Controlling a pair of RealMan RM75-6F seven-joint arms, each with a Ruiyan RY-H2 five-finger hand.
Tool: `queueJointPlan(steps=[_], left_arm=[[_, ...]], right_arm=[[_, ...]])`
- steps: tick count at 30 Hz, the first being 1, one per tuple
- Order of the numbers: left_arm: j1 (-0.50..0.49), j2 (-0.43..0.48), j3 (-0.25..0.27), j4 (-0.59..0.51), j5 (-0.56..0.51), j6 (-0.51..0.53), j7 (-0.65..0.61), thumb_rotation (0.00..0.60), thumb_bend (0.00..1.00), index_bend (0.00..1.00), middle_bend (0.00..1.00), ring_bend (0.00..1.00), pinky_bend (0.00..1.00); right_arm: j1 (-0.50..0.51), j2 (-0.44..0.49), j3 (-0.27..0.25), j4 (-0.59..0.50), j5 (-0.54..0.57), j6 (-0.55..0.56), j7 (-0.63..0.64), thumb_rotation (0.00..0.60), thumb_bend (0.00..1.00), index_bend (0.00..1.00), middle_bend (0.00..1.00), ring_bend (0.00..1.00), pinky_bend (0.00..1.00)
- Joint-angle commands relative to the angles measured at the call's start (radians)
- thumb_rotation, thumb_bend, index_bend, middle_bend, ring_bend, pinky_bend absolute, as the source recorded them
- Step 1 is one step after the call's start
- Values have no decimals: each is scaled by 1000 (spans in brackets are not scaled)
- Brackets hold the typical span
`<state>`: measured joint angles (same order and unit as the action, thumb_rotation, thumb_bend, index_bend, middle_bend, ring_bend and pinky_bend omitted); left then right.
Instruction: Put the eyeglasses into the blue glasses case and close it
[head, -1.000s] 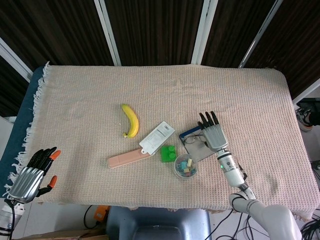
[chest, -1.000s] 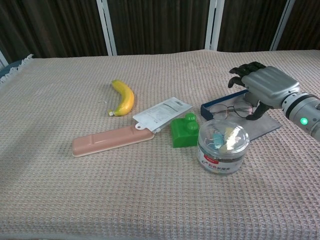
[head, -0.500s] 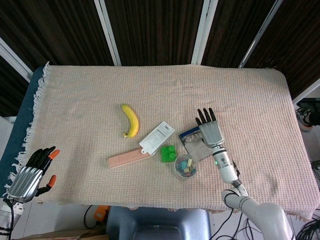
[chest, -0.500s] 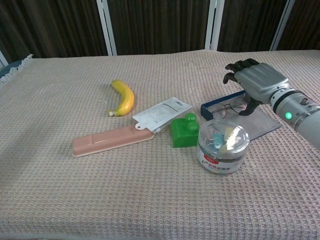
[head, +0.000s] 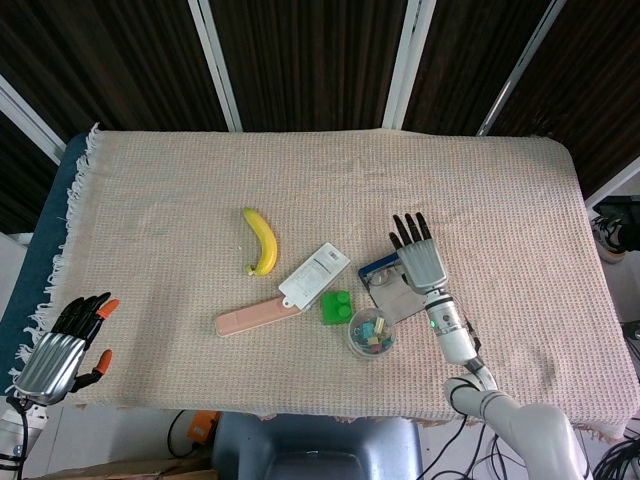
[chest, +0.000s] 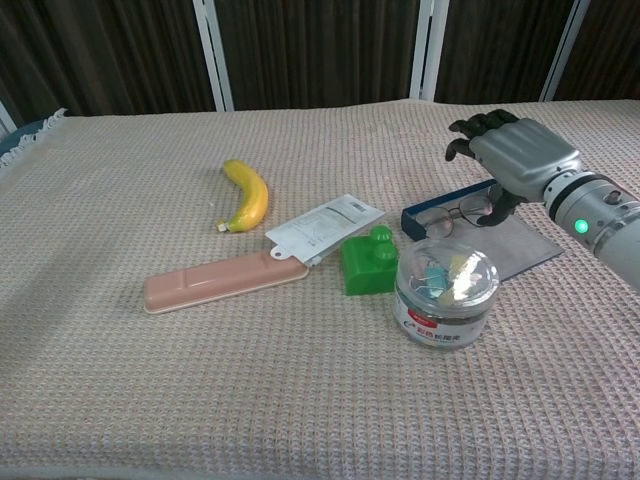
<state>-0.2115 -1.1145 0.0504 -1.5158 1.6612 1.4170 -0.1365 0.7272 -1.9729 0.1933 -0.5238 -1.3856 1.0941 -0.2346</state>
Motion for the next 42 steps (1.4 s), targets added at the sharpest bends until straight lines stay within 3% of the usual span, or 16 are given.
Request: queueJointPlan(steps=[1,9,14,24,42], left_arm=[[0,0,0,0,0,0,0,600,460,0,0,0,70],[1,-2,4,-6,9,3,9,600,461,0,0,0,70],[1,-2,5,-7,12,5,12,600,460,0,0,0,71],[0,-4,5,-7,11,3,14,600,460,0,0,0,70],[3,-1,6,-4,15,10,6,600,460,0,0,0,71]], right_arm=[[-41,55,-36,-74,-32,43,34,600,224,359,151,0,0],[-174,269,-161,-331,-127,154,49,600,224,444,142,0,0],[-212,327,-199,-373,-148,159,51,600,251,523,142,0,0],[-210,274,-206,-290,-170,128,102,600,378,585,141,0,0],[-205,227,-201,-241,-185,104,92,600,388,587,141,0,0]])
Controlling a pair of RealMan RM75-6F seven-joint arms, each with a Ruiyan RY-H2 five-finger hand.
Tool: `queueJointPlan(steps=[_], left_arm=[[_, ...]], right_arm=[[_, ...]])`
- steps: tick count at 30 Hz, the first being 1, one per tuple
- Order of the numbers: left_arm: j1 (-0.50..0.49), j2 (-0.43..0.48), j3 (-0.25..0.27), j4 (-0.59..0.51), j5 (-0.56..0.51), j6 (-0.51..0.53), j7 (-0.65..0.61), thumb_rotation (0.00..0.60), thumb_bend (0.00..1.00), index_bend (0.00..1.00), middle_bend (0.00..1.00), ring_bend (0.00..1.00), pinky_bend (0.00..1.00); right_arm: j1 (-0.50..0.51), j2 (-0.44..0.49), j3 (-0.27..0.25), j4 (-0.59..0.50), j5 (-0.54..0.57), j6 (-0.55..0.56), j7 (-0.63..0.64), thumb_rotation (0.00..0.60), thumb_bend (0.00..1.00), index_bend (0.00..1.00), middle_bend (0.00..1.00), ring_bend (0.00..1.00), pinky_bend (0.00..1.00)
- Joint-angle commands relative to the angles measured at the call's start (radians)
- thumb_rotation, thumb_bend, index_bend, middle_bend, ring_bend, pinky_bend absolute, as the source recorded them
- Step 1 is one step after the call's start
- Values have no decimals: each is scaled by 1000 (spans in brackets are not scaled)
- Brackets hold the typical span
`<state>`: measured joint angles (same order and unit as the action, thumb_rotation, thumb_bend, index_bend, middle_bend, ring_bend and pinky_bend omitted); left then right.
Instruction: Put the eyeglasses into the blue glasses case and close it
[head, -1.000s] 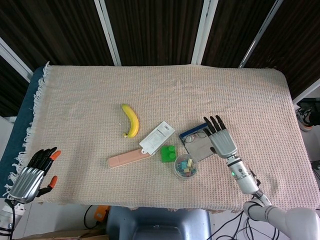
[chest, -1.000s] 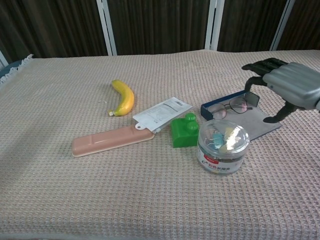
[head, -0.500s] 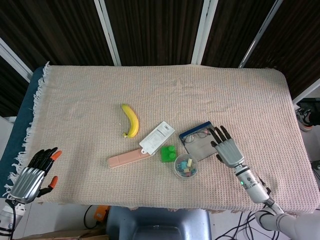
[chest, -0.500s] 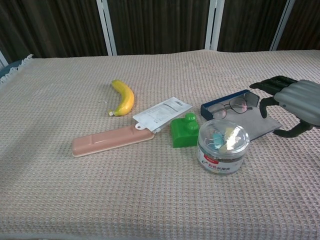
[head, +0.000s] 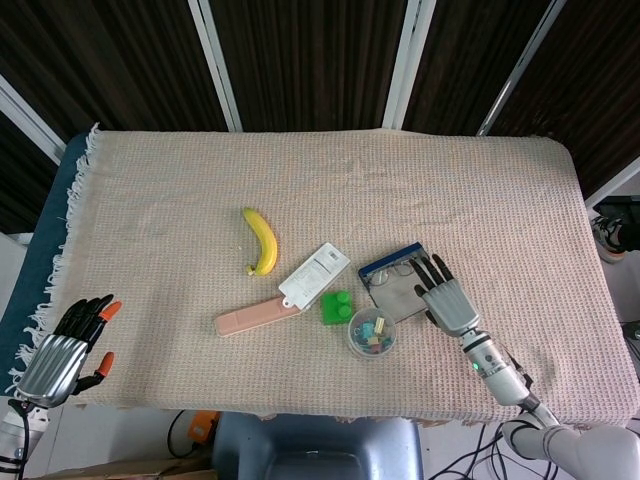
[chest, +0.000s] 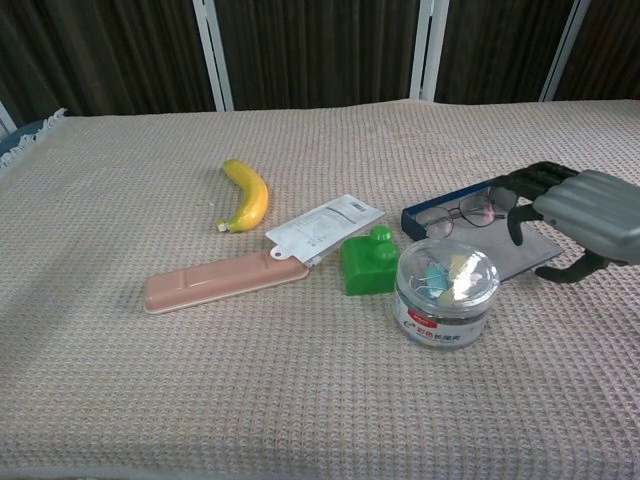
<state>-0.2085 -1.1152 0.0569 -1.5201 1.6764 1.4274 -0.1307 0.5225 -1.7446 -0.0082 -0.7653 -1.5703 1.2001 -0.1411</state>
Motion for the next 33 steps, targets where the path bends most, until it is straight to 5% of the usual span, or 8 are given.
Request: queueJointPlan(steps=[1,33], left_arm=[[0,-1,0,0,0,-1,1,600,460,0,0,0,71],[5,2,-1,2,-1,9,-3,600,460,0,0,0,71]], right_arm=[[0,-2,1,0,0,-3,-3,600,386,586,141,0,0],[64,-36,90,-4,47,-48,-54,600,435,585,141,0,0]])
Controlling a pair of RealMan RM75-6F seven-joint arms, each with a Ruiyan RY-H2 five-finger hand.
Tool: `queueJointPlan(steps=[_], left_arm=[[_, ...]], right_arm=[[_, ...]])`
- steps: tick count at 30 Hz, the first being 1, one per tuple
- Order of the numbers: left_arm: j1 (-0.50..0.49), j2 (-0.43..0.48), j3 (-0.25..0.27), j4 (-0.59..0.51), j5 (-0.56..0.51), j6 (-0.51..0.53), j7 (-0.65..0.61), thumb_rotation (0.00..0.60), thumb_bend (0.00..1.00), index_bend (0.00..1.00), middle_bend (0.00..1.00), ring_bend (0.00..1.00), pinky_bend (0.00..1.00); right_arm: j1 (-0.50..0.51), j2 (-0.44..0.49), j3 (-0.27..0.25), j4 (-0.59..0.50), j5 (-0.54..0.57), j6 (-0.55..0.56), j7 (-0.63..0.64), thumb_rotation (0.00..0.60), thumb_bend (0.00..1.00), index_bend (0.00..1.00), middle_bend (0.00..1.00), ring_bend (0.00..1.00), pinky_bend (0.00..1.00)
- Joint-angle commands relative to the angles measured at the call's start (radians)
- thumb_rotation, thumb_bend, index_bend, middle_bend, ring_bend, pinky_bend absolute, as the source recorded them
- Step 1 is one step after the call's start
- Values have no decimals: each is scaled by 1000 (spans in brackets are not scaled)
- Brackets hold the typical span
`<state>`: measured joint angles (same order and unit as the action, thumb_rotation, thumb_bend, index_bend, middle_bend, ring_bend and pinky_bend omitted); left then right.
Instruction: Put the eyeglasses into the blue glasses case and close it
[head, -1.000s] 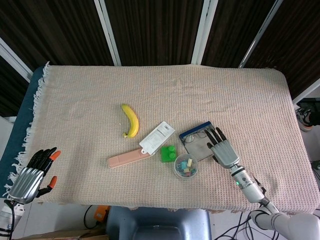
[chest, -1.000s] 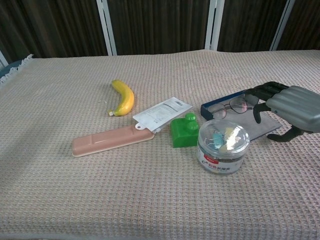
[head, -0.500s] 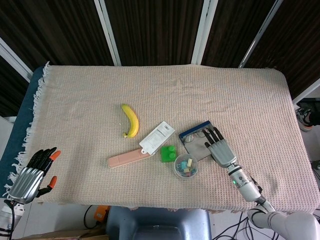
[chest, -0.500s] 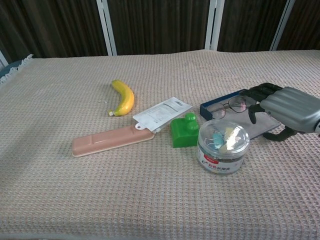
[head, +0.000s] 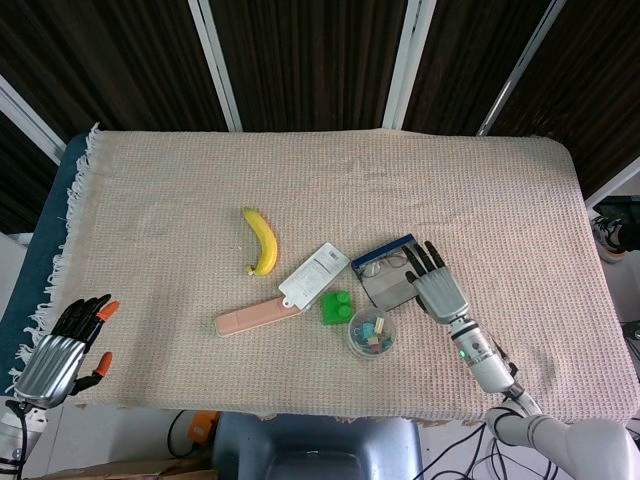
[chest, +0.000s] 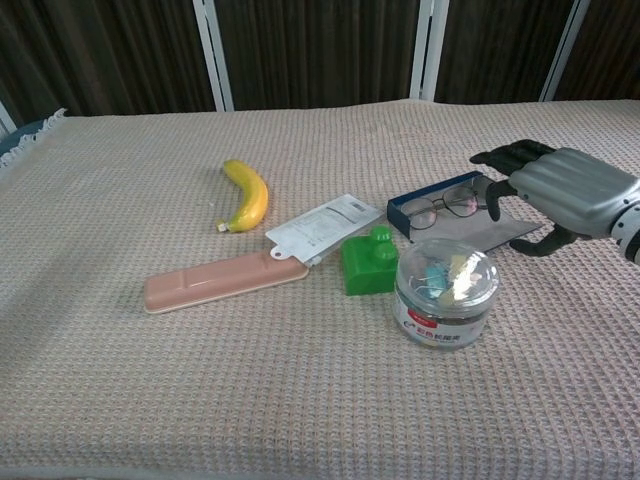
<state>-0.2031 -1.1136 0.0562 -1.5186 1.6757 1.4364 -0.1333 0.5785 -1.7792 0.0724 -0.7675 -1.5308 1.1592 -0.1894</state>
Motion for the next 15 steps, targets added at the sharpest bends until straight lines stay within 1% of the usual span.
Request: queueJointPlan(steps=[1,5,7,10,15], left_arm=[[0,0,0,0,-1,0,-1,600,460,0,0,0,71],[0,0,-2,0,-3,-2,-1,600,460,0,0,0,72],[-1,0,-2,1,-5,-4,-2,600,459,0,0,0,72],[-2,1,-3,2,-6,-5,-5,600,459,0,0,0,72],[-2,2,-4,3,-8,-4,-10,600,459,0,0,0,72]], right_arm=[[16,-3,17,-2,14,-16,-10,600,443,587,142,0,0],[40,-15,40,4,39,-51,-24,600,476,598,142,0,0],[51,-26,48,13,50,-69,-33,600,477,601,142,0,0],[62,-42,53,28,60,-85,-40,600,478,608,141,0,0],[72,-61,53,49,64,-93,-33,600,510,635,141,0,0]])
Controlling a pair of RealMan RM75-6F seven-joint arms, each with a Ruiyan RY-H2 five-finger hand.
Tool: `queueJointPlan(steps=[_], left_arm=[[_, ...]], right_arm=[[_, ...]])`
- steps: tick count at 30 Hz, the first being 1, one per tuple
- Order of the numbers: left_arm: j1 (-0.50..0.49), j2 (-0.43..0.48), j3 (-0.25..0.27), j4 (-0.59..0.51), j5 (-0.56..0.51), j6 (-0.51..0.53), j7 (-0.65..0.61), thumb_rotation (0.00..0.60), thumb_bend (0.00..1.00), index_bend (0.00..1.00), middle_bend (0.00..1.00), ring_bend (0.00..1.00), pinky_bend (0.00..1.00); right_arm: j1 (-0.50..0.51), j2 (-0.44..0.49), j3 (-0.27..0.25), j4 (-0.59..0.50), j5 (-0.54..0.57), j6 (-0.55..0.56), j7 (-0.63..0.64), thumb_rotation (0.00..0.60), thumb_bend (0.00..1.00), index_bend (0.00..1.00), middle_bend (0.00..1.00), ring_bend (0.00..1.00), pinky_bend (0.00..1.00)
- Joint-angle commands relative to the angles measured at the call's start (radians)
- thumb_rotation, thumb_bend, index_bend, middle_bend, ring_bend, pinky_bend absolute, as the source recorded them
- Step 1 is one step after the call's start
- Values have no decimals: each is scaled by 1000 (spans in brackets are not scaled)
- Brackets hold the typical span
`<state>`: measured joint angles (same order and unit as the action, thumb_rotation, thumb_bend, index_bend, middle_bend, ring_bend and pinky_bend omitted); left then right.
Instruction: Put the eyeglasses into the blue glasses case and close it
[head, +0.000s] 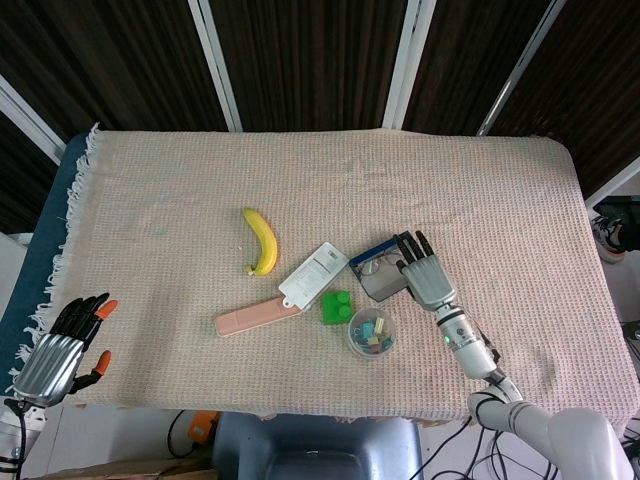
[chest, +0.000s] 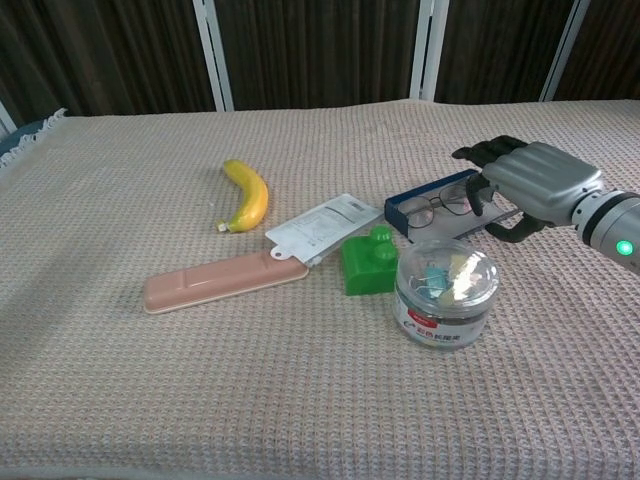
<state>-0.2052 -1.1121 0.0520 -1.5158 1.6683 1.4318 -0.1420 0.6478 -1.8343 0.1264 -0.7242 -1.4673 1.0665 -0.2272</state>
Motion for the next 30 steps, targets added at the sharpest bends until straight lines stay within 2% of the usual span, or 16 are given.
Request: queueJointPlan(steps=[1,9,17,21,27,30], left_arm=[[0,0,0,1,0,0,-2,600,459,0,0,0,72],[0,1,2,2,7,3,-4,600,460,0,0,0,72],[0,0,3,3,9,3,-4,600,460,0,0,0,72],[2,1,4,1,12,8,-5,600,460,0,0,0,72],[3,1,6,-1,17,11,0,600,460,0,0,0,72],[4,1,8,-3,20,12,2,600,460,0,0,0,72]], right_arm=[[3,-7,-2,8,0,2,7,600,515,640,141,0,0],[-4,-7,-19,20,-13,19,26,600,639,706,149,0,0],[-30,28,-44,-22,-34,58,36,600,664,721,151,0,0],[-103,125,-119,-146,-101,162,50,600,664,724,151,0,0],[-176,232,-192,-286,-146,218,41,600,664,726,151,0,0],[-202,265,-216,-322,-165,239,37,600,664,726,151,0,0]])
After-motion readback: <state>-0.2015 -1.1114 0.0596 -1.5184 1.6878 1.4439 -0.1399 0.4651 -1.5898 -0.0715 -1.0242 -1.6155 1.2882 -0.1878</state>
